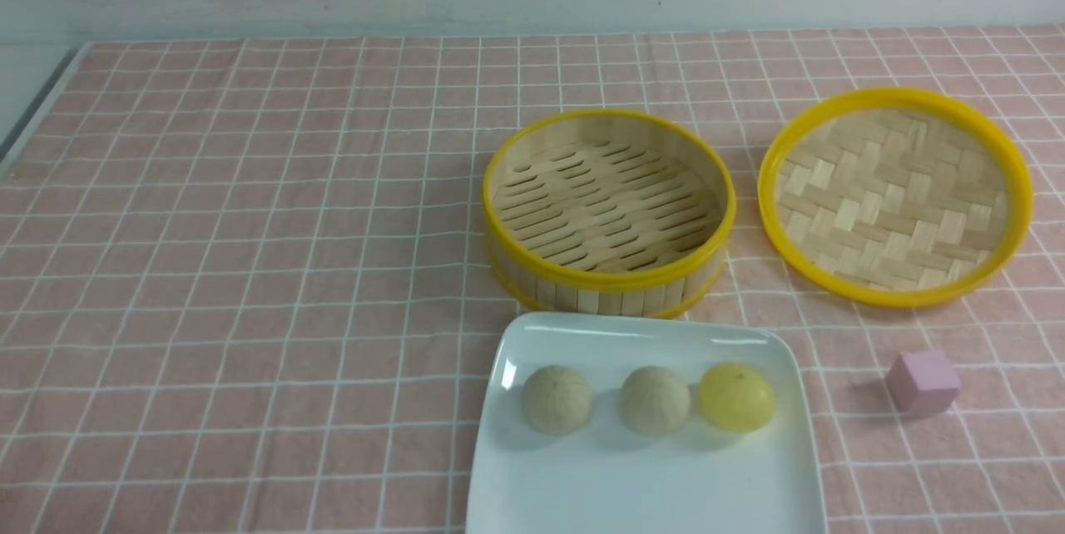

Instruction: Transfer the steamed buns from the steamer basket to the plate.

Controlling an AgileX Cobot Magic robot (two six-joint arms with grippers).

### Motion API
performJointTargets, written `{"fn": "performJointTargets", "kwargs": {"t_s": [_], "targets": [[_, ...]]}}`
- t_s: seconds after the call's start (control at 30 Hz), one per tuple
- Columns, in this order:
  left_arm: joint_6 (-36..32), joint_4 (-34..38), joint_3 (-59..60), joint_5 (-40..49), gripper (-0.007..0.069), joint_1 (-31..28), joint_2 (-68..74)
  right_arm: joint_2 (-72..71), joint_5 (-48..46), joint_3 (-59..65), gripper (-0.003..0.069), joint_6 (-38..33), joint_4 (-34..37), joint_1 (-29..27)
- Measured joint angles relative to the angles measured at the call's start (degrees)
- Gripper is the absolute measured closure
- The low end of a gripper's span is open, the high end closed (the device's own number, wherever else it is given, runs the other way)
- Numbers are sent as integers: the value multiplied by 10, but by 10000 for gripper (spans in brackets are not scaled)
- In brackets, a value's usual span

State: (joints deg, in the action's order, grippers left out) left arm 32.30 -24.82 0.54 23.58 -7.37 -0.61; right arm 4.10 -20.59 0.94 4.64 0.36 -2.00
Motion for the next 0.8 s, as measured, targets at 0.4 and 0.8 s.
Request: {"fn": "performJointTargets", "kwargs": {"t_s": [0.4,0.8], "targets": [[0,1,0,20,152,0,0,0,0,0,420,0,0,0],[-175,161,6,-10,152,0,-1,0,0,0,420,0,0,0]]}}
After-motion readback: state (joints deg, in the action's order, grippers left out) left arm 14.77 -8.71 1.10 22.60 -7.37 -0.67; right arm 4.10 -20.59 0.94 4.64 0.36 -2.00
